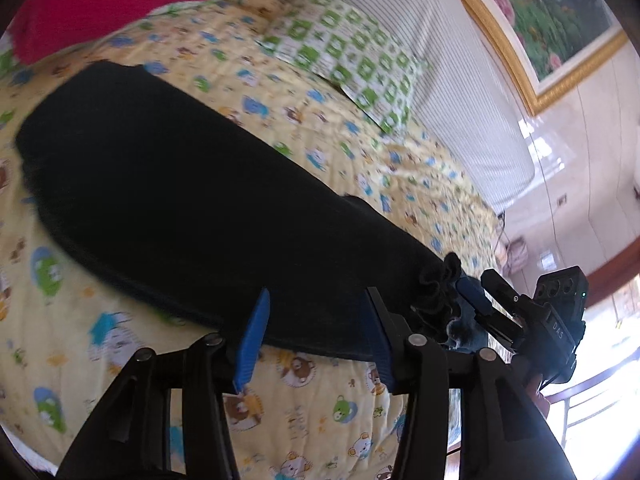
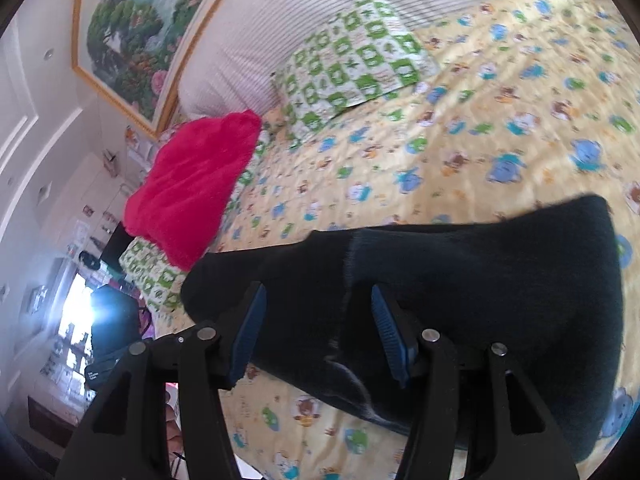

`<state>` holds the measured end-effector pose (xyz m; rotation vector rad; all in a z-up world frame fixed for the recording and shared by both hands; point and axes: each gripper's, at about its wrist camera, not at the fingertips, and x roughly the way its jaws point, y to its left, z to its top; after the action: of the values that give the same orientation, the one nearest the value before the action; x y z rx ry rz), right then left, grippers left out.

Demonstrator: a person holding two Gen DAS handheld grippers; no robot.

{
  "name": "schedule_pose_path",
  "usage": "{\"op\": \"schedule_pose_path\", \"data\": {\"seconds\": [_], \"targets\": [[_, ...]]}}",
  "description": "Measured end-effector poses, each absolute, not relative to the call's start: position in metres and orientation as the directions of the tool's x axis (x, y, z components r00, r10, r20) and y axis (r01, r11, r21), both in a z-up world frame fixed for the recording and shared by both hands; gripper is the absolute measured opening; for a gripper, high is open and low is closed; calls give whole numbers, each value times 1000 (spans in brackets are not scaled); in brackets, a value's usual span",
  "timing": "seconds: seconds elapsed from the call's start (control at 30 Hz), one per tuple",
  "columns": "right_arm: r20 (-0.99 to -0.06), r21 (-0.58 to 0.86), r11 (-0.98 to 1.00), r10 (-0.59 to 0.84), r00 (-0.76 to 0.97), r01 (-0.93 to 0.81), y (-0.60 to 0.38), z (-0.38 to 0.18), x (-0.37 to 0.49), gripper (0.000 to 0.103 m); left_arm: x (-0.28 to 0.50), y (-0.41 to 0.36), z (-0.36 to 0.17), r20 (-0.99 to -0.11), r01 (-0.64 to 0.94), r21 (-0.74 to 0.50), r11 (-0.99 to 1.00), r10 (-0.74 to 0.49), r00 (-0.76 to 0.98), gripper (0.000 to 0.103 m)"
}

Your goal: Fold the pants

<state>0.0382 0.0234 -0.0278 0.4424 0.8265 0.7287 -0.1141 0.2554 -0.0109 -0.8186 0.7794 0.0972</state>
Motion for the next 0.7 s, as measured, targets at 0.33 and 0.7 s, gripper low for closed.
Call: {"op": "schedule_pose_path", "data": {"seconds": [0.33, 0.7], "targets": [[-535, 554, 647, 759, 371, -524, 82, -9, 54, 60, -160, 289, -18, -659, -460, -638, 618, -130, 741, 55], [-595, 507, 601, 763, 254, -618, 148, -13, 62, 61, -191, 318, -32, -667, -540, -656, 527, -70, 742, 59]]}}
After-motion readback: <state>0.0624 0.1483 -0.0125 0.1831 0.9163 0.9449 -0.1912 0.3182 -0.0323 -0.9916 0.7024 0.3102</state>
